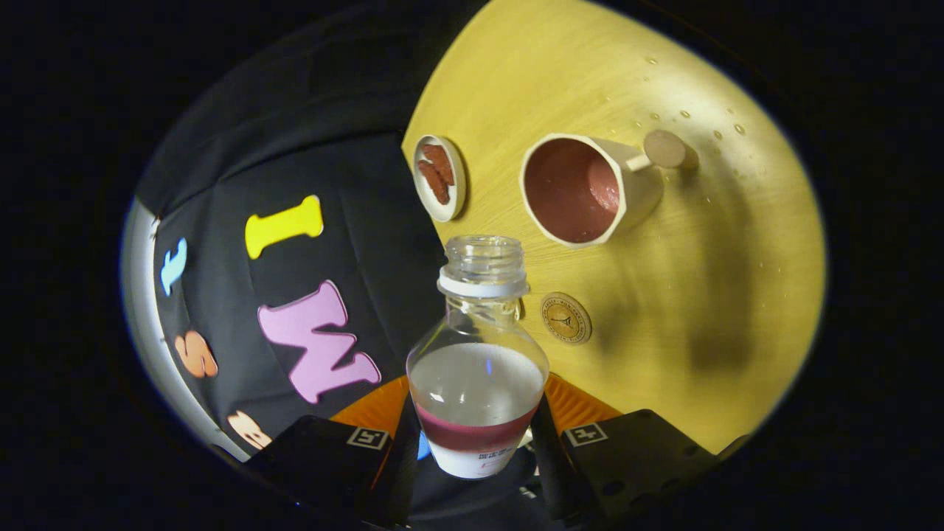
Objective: Take the bottle from table, then pour the juice into the cup, finally place the bottle on the coaster
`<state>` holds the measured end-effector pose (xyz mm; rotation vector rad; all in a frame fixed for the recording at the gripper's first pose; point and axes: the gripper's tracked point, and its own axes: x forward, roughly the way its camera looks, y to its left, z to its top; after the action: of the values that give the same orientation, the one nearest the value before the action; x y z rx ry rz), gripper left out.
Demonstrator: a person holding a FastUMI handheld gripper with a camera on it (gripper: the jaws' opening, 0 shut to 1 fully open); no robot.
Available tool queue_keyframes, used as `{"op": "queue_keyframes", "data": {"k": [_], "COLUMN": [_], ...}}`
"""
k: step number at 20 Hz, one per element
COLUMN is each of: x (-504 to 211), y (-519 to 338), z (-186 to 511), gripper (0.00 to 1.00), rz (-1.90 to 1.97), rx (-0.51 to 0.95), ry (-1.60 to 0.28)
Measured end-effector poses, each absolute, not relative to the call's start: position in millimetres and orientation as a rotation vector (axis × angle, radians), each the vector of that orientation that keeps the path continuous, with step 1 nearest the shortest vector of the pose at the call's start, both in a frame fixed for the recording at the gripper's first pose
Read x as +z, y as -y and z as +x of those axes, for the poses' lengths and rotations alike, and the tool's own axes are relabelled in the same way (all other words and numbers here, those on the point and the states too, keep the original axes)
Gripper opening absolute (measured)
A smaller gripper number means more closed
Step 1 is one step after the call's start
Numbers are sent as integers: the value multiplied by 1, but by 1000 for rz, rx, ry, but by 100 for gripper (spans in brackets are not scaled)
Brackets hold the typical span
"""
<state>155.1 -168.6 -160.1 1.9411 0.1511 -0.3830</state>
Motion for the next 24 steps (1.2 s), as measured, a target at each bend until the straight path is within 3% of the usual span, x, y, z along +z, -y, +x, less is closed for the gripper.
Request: {"op": "queue_keyframes", "data": {"k": [15,24], "x": [-119,-70], "y": [114,146], "z": [65,41], "gripper": [71,71], "rz": [679,91], "rx": [-70,-36], "ry": [-235,-133]}}
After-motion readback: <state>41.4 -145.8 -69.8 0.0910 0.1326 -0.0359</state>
